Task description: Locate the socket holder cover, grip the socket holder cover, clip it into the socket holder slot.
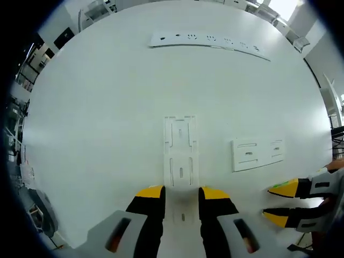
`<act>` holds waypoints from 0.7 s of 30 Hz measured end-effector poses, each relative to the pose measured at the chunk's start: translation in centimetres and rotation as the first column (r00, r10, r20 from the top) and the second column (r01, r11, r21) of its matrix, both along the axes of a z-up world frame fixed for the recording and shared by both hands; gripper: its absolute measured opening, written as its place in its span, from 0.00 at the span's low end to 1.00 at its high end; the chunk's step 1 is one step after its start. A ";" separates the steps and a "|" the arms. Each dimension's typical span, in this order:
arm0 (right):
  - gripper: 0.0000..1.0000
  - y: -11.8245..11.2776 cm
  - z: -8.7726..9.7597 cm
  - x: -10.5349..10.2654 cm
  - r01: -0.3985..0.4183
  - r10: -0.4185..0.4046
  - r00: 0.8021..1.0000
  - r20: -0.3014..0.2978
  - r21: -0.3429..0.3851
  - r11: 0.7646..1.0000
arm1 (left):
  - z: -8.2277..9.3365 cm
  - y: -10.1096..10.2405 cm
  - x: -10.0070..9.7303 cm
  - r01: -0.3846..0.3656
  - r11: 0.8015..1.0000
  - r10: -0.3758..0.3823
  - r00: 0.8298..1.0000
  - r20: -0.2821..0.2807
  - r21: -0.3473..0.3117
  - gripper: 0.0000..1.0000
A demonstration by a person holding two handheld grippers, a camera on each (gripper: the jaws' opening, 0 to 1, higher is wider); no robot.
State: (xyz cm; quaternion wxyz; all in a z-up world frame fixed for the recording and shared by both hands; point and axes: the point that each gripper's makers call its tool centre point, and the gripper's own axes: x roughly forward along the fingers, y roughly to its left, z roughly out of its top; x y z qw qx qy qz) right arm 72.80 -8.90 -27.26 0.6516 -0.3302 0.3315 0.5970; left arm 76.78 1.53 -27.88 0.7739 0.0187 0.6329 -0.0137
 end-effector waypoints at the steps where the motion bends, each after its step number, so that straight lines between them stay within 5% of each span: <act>1: 0.22 -0.1 0.0 0.0 0.002 -0.002 1.000 0.001 0.000 1.000 | 0.0 0.0 0.1 0.003 1.000 -0.003 1.000 0.001 0.004 0.25; 21: 0.21 -0.5 0.0 0.5 0.026 -0.026 1.000 0.000 0.009 1.000 | 0.0 -0.2 2.2 -0.019 1.000 0.018 0.994 0.111 0.009 0.25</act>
